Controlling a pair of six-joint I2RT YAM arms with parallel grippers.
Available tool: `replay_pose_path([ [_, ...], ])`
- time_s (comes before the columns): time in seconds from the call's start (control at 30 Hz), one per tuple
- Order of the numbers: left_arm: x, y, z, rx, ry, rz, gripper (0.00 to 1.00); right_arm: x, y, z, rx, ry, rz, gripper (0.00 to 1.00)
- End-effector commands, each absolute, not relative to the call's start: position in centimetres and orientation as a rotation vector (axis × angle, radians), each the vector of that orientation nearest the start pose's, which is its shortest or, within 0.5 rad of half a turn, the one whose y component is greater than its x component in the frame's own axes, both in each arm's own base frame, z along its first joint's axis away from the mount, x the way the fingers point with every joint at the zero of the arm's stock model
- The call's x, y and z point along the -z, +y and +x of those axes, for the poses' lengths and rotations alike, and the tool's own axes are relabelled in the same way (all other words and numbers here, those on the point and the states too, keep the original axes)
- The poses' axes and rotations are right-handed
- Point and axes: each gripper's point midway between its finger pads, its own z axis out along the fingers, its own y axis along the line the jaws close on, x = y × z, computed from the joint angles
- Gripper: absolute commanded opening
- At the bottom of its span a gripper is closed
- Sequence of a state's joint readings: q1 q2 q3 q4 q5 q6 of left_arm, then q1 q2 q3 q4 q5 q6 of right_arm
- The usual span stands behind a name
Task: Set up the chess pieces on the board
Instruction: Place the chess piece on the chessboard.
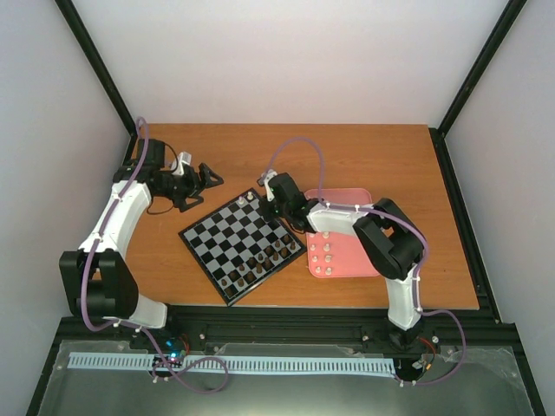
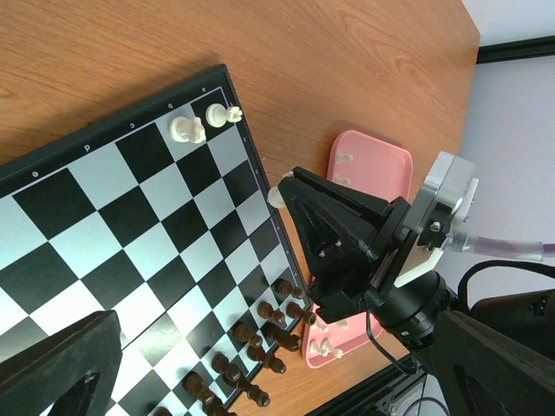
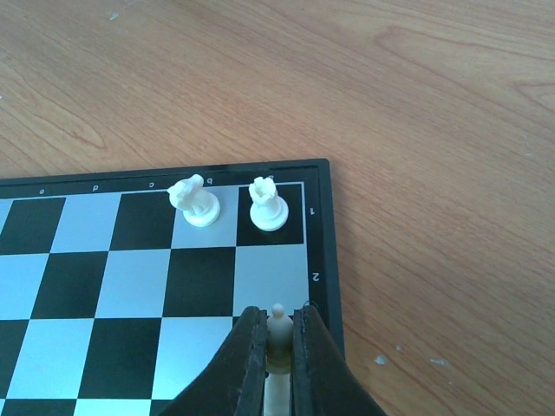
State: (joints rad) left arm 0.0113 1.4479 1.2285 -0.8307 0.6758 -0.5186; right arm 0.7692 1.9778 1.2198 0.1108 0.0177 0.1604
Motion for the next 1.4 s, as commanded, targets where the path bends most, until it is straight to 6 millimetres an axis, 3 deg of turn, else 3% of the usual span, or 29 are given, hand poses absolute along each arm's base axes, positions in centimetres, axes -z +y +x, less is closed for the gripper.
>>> replay_pose_path([
  [0.0, -20.9, -10.1, 34.5, 1.043, 2.538, -0.396, 1.0, -7.6, 39.1, 38.5, -0.528, 2.127, -0.715, 0.03],
  [0.2, -20.8, -10.1, 34.4, 1.041, 2.54, -0.395, 1.0, -6.0, 39.8, 37.9, -0.547, 2.156, -0.741, 0.03],
  [0.43, -20.7, -10.1, 34.6, 1.045, 2.542, -0.391, 0.99, -5.5, 39.8, 37.7, -0.537, 2.171, -0.745, 0.03],
  [0.6, -20.6, -10.1, 34.6, 1.048, 2.545, -0.397, 1.0, -5.5, 39.5, 37.2, -0.517, 2.181, -0.76, 0.11],
  [0.87, -20.6, -10.2, 34.8, 1.05, 2.541, -0.4, 0.99, -7.0, 38.9, 36.7, -0.493, 2.164, -0.769, 0.2],
  [1.17, -20.5, -10.1, 34.7, 1.047, 2.544, -0.406, 0.99, -8.1, 38.2, 36.4, -0.476, 2.155, -0.757, 0.21],
  [1.37, -20.8, -10.1, 34.7, 1.052, 2.537, -0.408, 1.0, -10.5, 38.2, 36.3, -0.471, 2.136, -0.777, 0.35],
])
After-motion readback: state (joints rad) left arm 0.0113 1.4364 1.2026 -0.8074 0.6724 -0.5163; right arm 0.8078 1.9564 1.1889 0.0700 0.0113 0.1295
